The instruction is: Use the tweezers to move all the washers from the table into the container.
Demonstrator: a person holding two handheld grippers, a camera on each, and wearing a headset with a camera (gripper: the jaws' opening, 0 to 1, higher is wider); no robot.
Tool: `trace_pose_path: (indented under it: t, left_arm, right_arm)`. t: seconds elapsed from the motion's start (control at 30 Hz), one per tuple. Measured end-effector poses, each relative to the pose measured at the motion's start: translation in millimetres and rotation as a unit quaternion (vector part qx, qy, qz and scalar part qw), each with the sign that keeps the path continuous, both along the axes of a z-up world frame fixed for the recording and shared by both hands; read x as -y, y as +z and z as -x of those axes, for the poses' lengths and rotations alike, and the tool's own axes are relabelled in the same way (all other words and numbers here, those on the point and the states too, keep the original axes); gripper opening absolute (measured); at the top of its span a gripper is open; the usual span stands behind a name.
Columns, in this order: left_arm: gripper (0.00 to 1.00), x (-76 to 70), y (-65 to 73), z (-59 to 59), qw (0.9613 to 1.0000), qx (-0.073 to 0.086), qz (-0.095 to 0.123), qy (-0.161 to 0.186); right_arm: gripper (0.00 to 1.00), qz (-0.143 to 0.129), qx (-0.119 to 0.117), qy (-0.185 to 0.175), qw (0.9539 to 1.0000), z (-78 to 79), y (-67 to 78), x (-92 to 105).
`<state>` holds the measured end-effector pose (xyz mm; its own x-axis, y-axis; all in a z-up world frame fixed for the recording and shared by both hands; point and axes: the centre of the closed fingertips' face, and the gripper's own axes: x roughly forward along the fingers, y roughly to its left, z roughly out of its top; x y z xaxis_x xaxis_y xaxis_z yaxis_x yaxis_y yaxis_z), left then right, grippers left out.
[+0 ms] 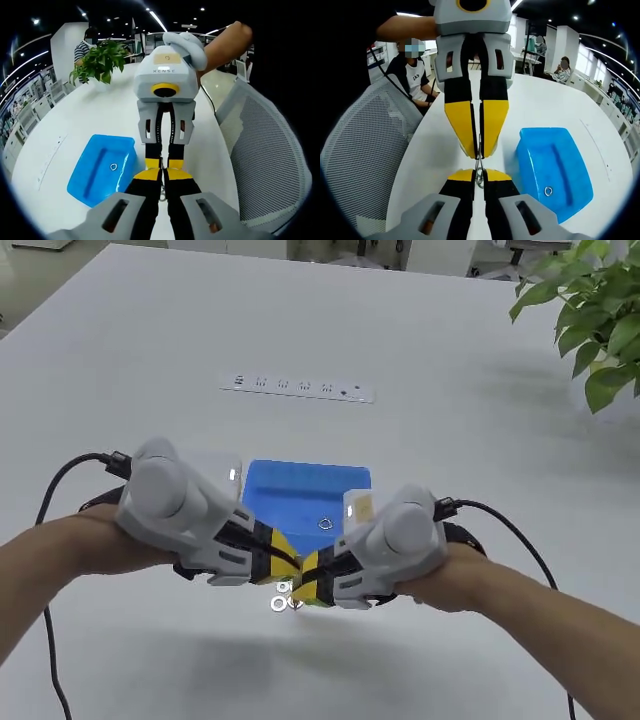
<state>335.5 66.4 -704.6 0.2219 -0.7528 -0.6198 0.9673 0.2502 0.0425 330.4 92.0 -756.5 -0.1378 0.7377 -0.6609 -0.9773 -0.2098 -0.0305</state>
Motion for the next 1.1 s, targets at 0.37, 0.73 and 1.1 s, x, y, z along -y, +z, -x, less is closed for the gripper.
trace_pose_path:
  t: [0.37,0.73,1.1]
  left_arm:
    - [0.11,-3.4,4.5,1.9,0.9998,-0.006,0.016,0.011]
    - [0.4,-14.1,9.0,5.8,0.9947,-0.026,0.07,0.072]
    - [0.72,-28.0,9.5,12.2,0.9874,-0.025,0.085,0.132]
  right_arm:
    - [0.07,-0.002,0.001,-0.002,1.0,0.3,3.3,0.5]
    - [0.07,-0.007,0.009,0.0,0.9999,-1.5,15.8,3.0]
    - [0.07,-0.024,0.019,-0.009,0.9995,-9.1,39.7,6.3]
